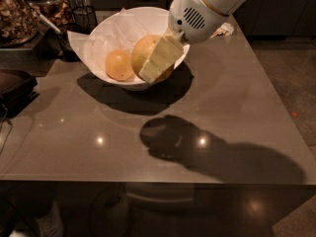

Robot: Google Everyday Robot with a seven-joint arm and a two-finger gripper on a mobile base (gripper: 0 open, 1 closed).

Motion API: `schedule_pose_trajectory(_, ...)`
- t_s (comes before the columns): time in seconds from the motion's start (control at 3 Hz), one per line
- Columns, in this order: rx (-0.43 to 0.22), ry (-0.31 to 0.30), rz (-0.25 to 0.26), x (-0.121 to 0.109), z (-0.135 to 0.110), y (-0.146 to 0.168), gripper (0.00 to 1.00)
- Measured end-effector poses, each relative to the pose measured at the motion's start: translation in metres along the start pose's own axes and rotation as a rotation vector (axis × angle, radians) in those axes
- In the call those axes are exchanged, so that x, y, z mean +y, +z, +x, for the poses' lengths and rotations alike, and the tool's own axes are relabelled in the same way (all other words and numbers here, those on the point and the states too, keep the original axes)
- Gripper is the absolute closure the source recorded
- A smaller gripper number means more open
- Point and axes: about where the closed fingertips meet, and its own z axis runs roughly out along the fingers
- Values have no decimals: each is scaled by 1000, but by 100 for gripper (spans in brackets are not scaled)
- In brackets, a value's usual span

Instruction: Pick orange from white bowl

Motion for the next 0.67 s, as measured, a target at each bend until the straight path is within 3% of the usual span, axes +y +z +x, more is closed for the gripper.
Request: schedule_pose_trajectory(0.67,2,43,36,28,9,-15,100)
